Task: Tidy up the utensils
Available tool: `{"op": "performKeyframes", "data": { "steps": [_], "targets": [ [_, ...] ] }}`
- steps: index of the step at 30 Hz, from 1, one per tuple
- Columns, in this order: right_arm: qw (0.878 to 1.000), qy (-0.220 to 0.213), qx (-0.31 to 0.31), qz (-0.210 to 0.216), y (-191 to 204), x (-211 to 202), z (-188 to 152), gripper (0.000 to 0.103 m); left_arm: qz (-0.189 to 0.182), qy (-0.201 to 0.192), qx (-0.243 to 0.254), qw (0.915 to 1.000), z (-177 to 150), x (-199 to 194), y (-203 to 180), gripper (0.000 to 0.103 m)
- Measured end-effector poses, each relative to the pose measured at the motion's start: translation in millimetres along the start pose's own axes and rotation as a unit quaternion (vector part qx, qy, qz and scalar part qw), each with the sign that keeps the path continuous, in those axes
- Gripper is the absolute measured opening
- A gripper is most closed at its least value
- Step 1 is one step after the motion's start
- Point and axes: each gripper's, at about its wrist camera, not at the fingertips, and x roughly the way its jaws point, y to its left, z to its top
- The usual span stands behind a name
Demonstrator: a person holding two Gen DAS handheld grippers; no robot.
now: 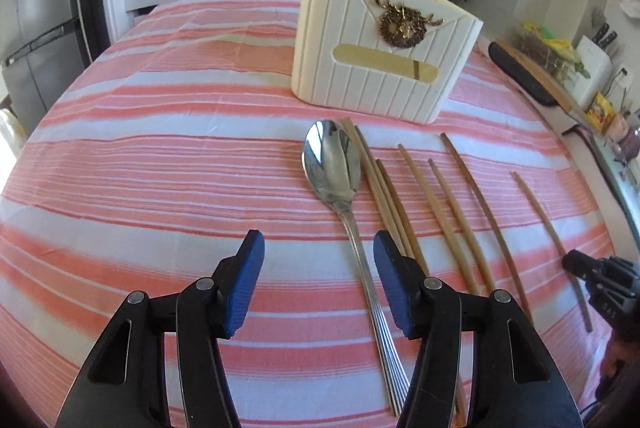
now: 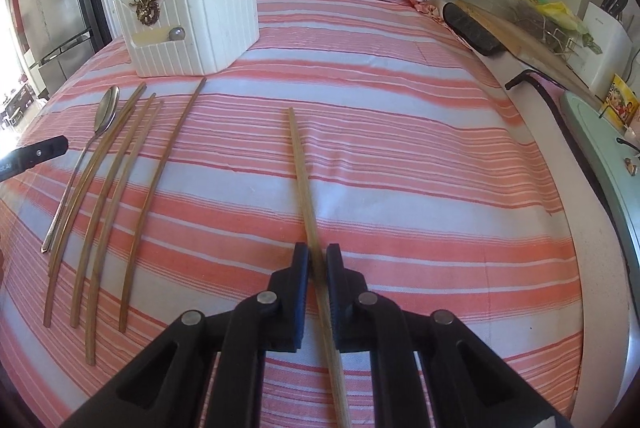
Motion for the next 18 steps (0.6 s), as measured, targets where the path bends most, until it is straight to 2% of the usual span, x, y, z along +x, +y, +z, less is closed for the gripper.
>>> {"op": "performKeyframes", "data": {
  "steps": [3,5,6,7,8,9,12,18],
  "targets": [
    [1.000,-0.002,0.000,0.000,0,-1,0,0.009,0.006,0.016,0.005,0.9998,0,13,-6,0.058],
    [1.000,-0.002,0.001,0.001,0,0,0,0.009,0.022,0.013,0.022,0.9994,-2,16,-11,0.057],
    [1.000,-0.001,0.001,0.002,0,0,-1,0.009,0.029,0.011,0.030,0.9991,-2,16,-13,0.049],
    [1.000,-0.001,0.001,0.002,0,0,-1,0.009,0.031,0.008,0.034,0.9989,-3,16,-13,0.034],
    [1.000,-0.001,0.001,0.003,0,1,-1,0.009,0.031,0.006,0.034,0.9989,-4,15,-13,0.024],
    [1.000,-0.002,0.000,0.003,0,1,0,0.009,0.031,0.007,0.029,0.9991,-4,14,-10,0.007],
    [1.000,-0.004,0.000,0.003,0,3,1,0.009,0.022,0.009,0.006,0.9997,-4,12,3,0.005],
    [1.000,-0.004,0.008,-0.007,-3,3,0,0.009,0.043,0.006,0.005,0.9990,-18,-5,30,0.005]
  ]
}}
